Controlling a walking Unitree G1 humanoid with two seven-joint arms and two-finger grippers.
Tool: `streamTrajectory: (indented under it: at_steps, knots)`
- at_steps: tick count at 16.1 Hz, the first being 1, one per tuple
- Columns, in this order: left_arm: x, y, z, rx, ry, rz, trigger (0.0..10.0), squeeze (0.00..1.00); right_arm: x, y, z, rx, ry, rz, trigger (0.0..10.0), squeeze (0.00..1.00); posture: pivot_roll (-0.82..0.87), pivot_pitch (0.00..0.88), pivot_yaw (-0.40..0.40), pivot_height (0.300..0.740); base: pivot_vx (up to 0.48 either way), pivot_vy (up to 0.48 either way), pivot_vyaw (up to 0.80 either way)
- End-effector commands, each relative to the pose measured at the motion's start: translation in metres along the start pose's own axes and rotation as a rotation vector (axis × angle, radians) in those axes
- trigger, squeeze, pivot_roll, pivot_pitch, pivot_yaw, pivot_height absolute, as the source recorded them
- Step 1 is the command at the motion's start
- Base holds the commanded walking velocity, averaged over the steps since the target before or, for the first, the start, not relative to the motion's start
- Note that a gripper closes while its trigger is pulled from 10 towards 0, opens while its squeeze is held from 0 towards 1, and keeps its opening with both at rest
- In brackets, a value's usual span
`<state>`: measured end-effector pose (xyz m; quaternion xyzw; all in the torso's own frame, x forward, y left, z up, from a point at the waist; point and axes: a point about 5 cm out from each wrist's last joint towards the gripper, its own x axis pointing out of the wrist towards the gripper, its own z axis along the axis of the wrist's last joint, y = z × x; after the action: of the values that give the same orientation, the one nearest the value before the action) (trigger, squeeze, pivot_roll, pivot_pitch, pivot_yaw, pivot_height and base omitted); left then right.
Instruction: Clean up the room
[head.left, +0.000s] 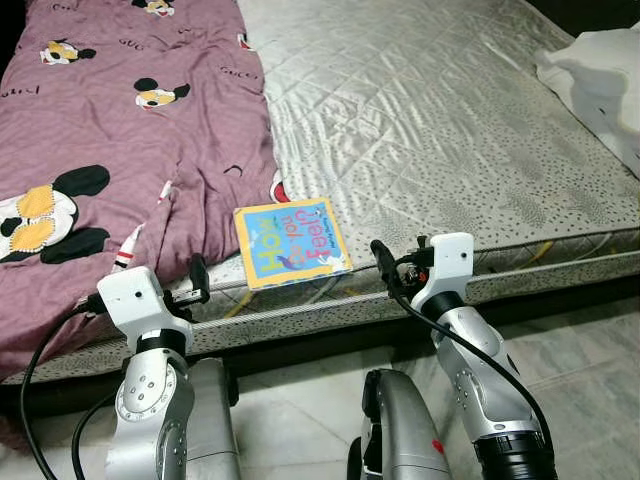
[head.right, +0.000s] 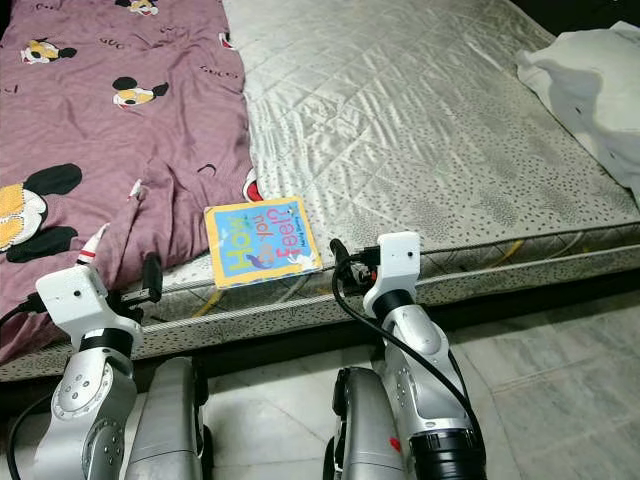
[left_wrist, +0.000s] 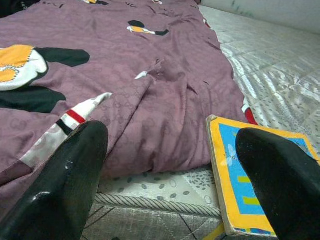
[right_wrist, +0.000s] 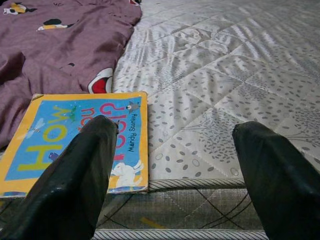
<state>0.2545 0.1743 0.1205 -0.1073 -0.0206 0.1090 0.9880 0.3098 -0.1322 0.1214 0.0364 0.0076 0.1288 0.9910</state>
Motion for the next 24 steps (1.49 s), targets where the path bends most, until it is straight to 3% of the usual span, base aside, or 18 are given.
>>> streamTrajectory:
  at_steps: [1, 16, 24]
  knots:
    - [-0.0015, -0.0012, 0.0031, -0.007, -0.017, -0.008, 10.0, 0.00, 0.0000, -0.0012, 0.0015, -0.010, -0.007, -0.003, 10.0, 0.00, 0.00, 0.206, -0.059, 0.543, 0.285, 0.000, 0.00]
    - [0.0003, -0.0036, 0.0013, -0.013, -0.012, -0.028, 10.0, 0.00, 0.0017, -0.0016, 0.0013, -0.020, -0.010, -0.004, 10.0, 0.00, 0.01, 0.188, -0.055, 0.543, 0.307, 0.000, 0.00]
    - [0.0014, -0.0041, -0.0019, -0.011, 0.004, -0.008, 10.0, 0.00, 0.0024, -0.0020, 0.0007, -0.028, -0.009, -0.002, 10.0, 0.00, 0.00, 0.185, -0.056, 0.543, 0.000, 0.000, 0.00]
